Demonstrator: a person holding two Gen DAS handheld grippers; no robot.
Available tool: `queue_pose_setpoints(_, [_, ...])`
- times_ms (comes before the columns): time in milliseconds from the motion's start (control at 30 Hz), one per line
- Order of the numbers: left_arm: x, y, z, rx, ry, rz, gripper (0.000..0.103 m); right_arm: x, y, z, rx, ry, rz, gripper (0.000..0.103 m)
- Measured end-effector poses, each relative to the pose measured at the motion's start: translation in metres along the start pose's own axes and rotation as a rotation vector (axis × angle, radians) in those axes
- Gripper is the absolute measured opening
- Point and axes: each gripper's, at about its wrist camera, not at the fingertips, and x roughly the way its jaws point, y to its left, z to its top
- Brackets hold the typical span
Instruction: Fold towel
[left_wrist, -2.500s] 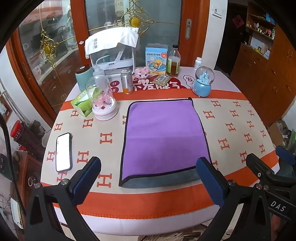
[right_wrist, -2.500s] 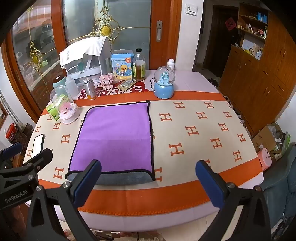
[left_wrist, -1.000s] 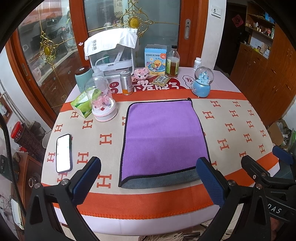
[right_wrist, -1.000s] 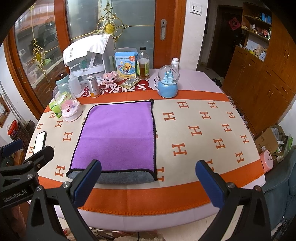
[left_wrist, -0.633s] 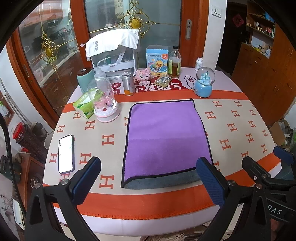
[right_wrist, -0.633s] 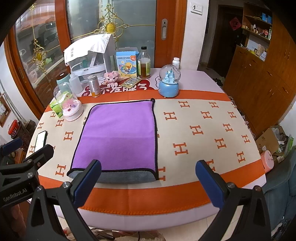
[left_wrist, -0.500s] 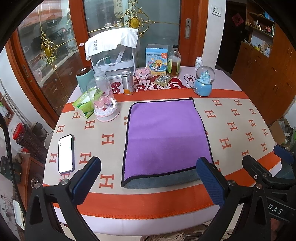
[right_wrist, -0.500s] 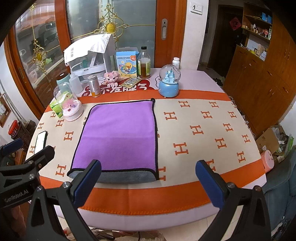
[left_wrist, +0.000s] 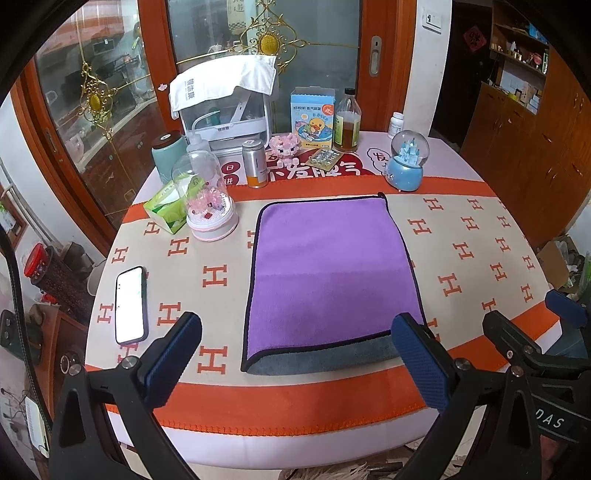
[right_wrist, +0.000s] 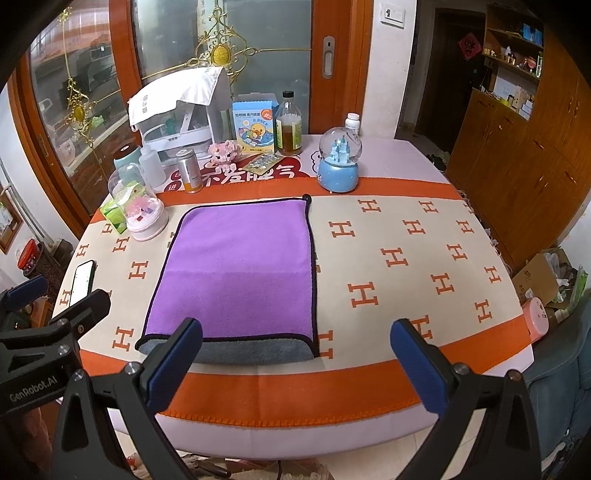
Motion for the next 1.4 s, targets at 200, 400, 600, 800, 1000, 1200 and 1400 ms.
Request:
queue_pose_setpoints(200, [-0.002,0.003,0.002,-0.006,-0.007,0.005,0.102,-0.002,0.008,-0.004,-0.002,-0.012,-0.003,0.102])
queue_pose_setpoints(400, [-0.003,0.003,0.003,-0.007,-0.016,0.008,0.102,-0.003,0.009,-0.004,-0.002,-0.013,-0.002,0.102])
queue_pose_setpoints(600, [-0.003,0.003,0.002,-0.007,-0.021,0.009,0.102,-0.004,0.008,-0.003,-0.002,-0.012,0.0,0.102])
queue_pose_setpoints(800, [-0.004,0.003,0.003,-0.012,-0.019,0.007,0.102,-0.005,0.007,-0.003,-0.002,-0.012,0.0,0.102])
queue_pose_setpoints(1000, [-0.004,0.005,0.003,-0.023,-0.022,0.009,0.102,-0.005,0.006,-0.002,-0.003,-0.008,0.005,0.096])
queue_pose_setpoints(1200, [-0.004,0.008,0.005,-0.022,-0.026,0.0,0.102,-0.004,0.002,-0.002,-0.001,-0.001,0.008,0.095])
queue_pose_setpoints(1400, [-0.005,0.01,0.006,-0.017,-0.035,-0.01,0.102,-0.003,0.0,-0.001,-0.003,-0.004,0.007,0.095])
